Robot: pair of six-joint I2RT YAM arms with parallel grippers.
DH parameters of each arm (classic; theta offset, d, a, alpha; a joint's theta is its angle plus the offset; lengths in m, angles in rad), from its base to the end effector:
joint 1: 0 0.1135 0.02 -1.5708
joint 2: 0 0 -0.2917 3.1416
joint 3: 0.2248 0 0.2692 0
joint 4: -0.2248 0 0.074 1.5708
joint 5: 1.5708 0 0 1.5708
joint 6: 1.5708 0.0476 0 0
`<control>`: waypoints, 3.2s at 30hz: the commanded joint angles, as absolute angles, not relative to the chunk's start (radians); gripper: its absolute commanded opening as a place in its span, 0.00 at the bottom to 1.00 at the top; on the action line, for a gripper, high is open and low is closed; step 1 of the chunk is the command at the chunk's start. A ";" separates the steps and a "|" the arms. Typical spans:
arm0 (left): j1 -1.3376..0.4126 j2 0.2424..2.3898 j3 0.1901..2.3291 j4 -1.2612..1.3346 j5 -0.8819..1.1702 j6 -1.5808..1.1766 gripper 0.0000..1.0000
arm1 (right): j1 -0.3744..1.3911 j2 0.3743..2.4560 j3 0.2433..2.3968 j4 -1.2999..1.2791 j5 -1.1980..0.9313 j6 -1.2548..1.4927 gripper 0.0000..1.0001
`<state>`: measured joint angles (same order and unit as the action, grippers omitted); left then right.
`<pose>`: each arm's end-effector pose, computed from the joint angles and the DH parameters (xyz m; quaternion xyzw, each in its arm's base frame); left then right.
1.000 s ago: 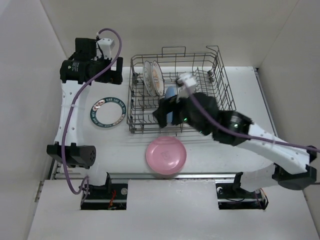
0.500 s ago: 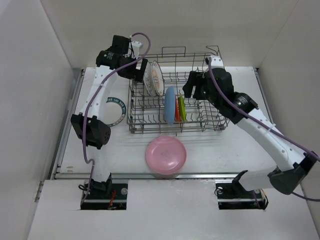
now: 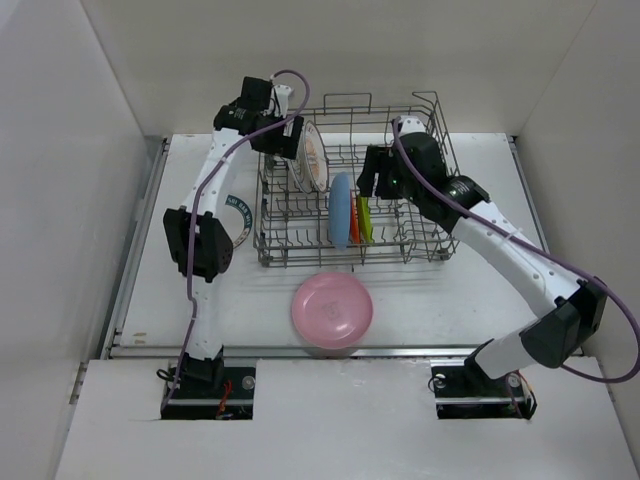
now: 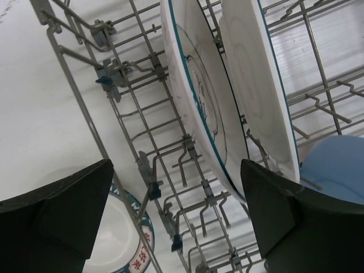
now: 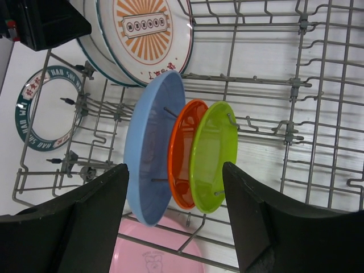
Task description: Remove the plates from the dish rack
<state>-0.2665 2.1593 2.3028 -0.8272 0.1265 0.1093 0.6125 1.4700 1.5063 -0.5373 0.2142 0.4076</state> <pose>0.5069 -0.1446 0.3765 0.1950 0.8805 -0.0905 0.4225 0.2974 0.1966 0.4153 -0.0333 0.8565 0.1672 0.4872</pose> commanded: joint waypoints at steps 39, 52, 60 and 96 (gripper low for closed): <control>-0.342 2.020 2.451 -0.586 -0.299 0.163 0.00 | 0.598 1.416 1.491 -0.494 0.259 0.388 0.72; -0.200 1.980 2.559 -0.586 -0.379 0.105 0.00 | 0.598 1.387 1.471 -0.485 0.250 0.388 0.72; 0.061 1.902 2.417 -0.684 -0.054 -0.057 0.00 | 0.598 1.440 1.494 -0.454 0.163 0.397 0.70; 0.454 2.014 1.781 -0.690 0.777 0.025 0.00 | 0.607 1.422 1.436 -0.426 0.133 0.388 0.70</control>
